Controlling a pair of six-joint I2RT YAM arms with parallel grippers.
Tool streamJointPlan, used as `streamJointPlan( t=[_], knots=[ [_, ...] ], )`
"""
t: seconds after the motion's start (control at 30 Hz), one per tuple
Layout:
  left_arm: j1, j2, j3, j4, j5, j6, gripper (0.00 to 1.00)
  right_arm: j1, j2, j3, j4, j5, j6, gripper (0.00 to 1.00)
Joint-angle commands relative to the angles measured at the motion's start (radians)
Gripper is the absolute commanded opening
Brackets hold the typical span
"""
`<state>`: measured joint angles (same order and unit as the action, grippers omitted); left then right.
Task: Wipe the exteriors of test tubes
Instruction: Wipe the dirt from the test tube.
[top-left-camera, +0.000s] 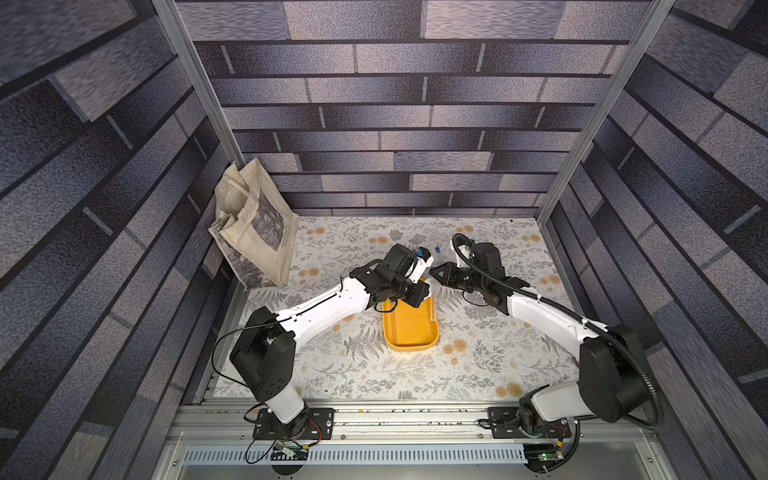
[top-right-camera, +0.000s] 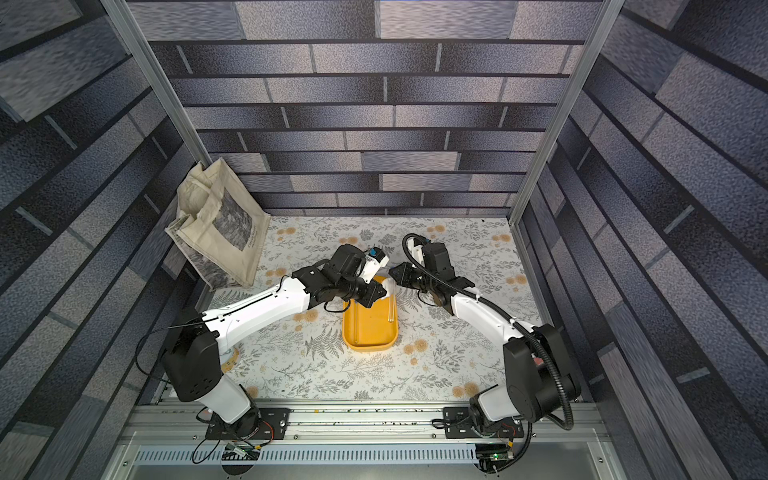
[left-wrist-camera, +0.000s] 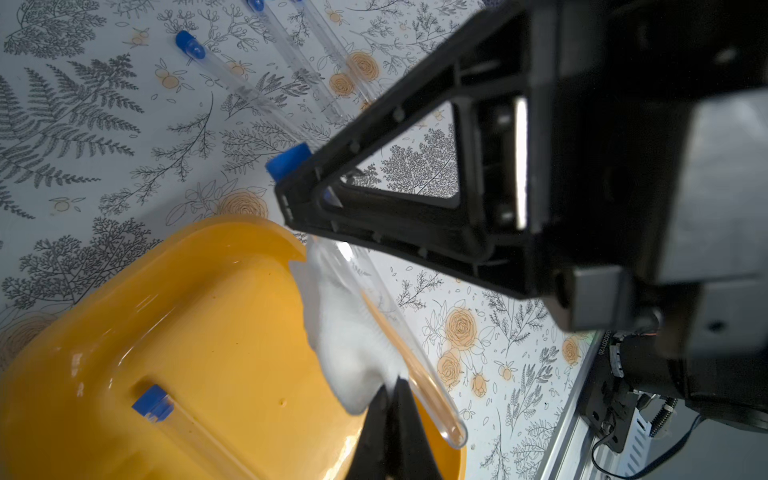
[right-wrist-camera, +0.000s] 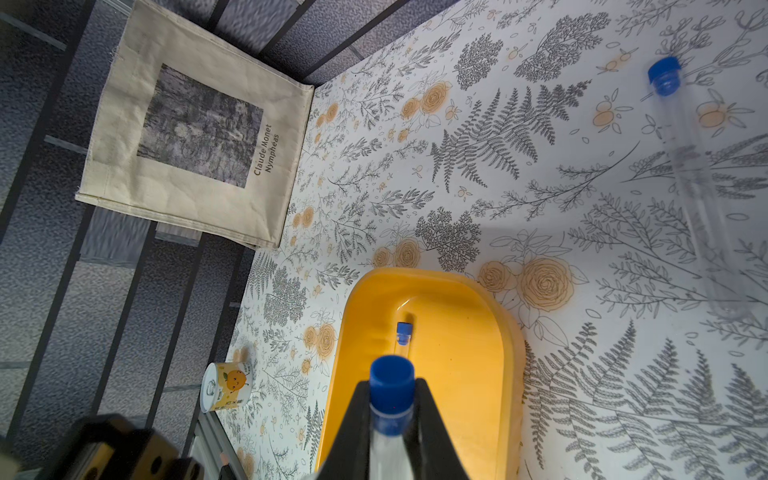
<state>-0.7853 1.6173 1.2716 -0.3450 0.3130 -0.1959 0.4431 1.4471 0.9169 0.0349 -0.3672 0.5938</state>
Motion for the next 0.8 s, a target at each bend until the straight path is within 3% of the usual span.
streamJointPlan(
  t=[0.0,0.37,0.77],
  knots=[
    [-0.031,-0.058,-0.033,-0.013,-0.011,0.033,0.00,0.006,0.013,0.002,0.025,-0.002,0.000,0.11],
    [-0.097,-0.099,-0.181,0.042,0.007,-0.021,0.00,0.006,0.035,0.019,0.025,0.000,-0.006,0.11],
    [-0.100,-0.072,-0.175,0.085,0.020,-0.038,0.00,0.006,0.042,0.017,0.034,-0.008,0.000,0.11]
  ],
)
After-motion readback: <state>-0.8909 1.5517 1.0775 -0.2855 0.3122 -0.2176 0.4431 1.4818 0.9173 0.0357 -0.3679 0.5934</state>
